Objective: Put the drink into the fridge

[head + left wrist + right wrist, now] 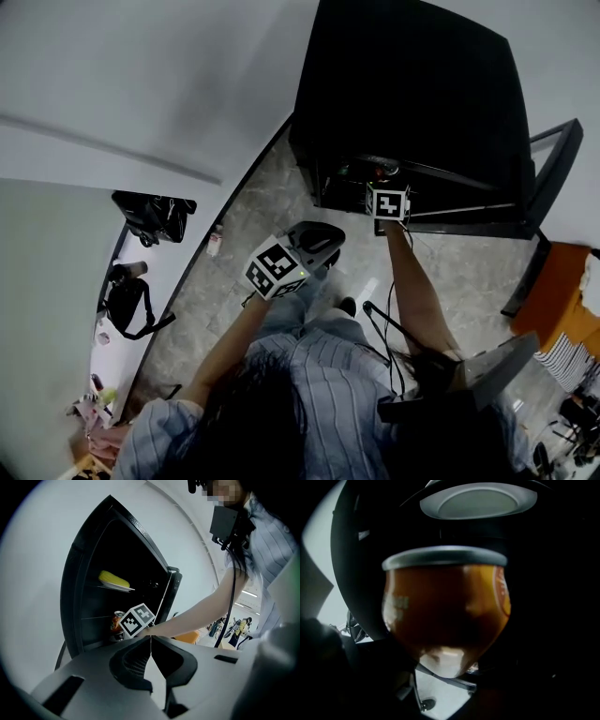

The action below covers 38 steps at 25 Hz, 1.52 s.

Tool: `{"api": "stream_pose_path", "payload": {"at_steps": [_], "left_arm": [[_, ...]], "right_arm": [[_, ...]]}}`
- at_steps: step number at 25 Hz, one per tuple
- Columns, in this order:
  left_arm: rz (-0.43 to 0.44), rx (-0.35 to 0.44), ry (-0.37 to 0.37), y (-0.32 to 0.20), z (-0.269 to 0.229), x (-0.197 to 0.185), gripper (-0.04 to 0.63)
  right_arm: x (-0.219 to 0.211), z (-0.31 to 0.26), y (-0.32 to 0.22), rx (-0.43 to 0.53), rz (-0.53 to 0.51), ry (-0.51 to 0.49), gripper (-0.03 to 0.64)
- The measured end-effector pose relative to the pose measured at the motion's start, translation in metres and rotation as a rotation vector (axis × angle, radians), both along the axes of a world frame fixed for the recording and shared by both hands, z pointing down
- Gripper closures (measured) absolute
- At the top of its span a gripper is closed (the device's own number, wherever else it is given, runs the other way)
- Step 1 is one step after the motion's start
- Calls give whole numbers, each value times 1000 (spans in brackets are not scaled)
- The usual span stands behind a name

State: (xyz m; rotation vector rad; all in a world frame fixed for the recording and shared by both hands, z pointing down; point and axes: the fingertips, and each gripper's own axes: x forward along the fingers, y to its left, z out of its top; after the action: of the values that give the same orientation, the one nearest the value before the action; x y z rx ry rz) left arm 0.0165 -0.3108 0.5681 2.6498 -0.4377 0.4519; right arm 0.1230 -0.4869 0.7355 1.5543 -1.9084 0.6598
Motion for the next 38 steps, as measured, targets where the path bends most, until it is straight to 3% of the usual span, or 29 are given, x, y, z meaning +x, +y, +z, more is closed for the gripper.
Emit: {"api": "stream_pose_path", "payload": {"at_steps": [8, 13, 17, 23, 29, 38], "left_arm": [[-7, -23, -4, 3, 9, -1, 583], [-33, -45, -2, 2, 14, -4, 583], [-28, -44, -15, 5, 16, -6, 583], [-85, -57, -17, 4, 20, -23, 583], [-108, -65, -16, 6, 23, -34, 583], [-110, -71, 10, 13, 22, -31, 583]], "right_arm": [[2, 0, -5, 15, 25, 5, 301], [-2, 5, -20, -11, 136, 1, 301], [-2, 4, -39, -2, 105, 9, 301], [-7, 3, -53, 13, 32, -16, 301], [2, 0, -37, -17, 82, 27, 299], [2, -23, 14, 3, 128, -140, 301]]}}
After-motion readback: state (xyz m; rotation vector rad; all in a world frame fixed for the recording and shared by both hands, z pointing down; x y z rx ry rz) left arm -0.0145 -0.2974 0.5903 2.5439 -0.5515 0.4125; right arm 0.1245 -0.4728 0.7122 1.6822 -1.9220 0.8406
